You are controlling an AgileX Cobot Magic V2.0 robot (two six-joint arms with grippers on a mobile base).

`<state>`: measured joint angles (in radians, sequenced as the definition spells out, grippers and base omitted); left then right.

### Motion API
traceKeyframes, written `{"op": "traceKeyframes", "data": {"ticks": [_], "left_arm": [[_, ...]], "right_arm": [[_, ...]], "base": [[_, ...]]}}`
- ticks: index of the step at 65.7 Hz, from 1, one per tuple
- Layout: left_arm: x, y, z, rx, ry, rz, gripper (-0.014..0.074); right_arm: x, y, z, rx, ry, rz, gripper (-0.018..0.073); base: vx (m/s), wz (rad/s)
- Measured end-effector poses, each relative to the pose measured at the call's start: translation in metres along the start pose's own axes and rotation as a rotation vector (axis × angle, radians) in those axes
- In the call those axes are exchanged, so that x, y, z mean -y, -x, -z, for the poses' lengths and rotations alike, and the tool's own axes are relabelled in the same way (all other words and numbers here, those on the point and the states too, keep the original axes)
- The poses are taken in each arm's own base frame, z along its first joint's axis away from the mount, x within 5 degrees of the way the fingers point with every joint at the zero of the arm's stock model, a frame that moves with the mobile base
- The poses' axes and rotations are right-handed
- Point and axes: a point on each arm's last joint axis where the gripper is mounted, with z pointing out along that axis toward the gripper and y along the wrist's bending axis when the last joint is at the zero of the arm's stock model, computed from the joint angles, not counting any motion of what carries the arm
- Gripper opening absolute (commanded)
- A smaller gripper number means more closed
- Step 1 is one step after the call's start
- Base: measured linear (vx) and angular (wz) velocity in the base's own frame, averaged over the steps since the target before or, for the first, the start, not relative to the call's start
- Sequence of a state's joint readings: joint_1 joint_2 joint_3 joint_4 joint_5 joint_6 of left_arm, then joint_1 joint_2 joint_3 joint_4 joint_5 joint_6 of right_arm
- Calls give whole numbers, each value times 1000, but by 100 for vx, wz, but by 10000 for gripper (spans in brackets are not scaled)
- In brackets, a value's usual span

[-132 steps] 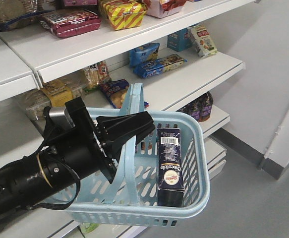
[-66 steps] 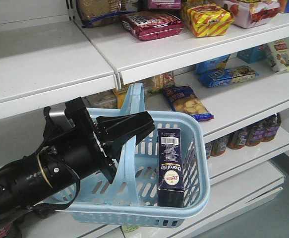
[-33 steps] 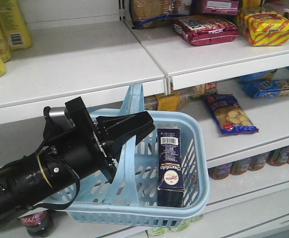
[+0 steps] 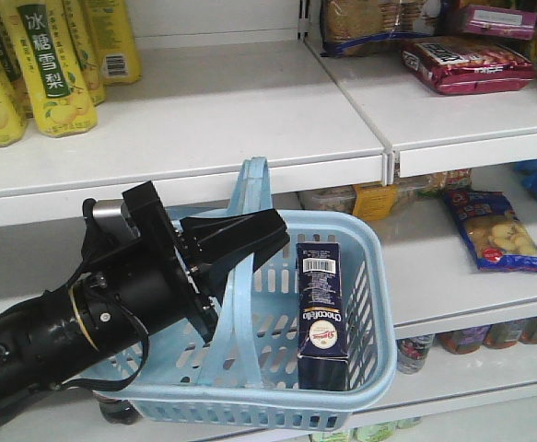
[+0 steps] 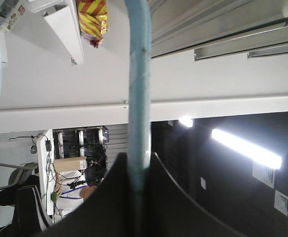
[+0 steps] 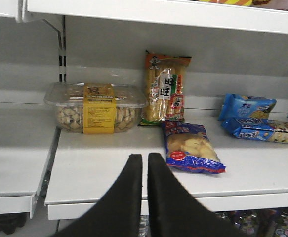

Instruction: Left arm holds basket, right arm returns cookies

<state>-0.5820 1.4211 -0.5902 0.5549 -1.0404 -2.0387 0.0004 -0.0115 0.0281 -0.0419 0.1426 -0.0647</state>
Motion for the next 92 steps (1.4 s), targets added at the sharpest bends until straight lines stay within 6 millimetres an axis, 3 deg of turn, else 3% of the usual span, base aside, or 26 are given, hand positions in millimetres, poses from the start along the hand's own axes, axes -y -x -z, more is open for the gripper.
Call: {"op": "traceKeyframes", "data": {"ticks": [92], "left_arm": [[0,-6,-1,-55,-2,-4,0]], "right_arm": [[0,0,0,0,0,0,-3]], "base": [[1,13]]}}
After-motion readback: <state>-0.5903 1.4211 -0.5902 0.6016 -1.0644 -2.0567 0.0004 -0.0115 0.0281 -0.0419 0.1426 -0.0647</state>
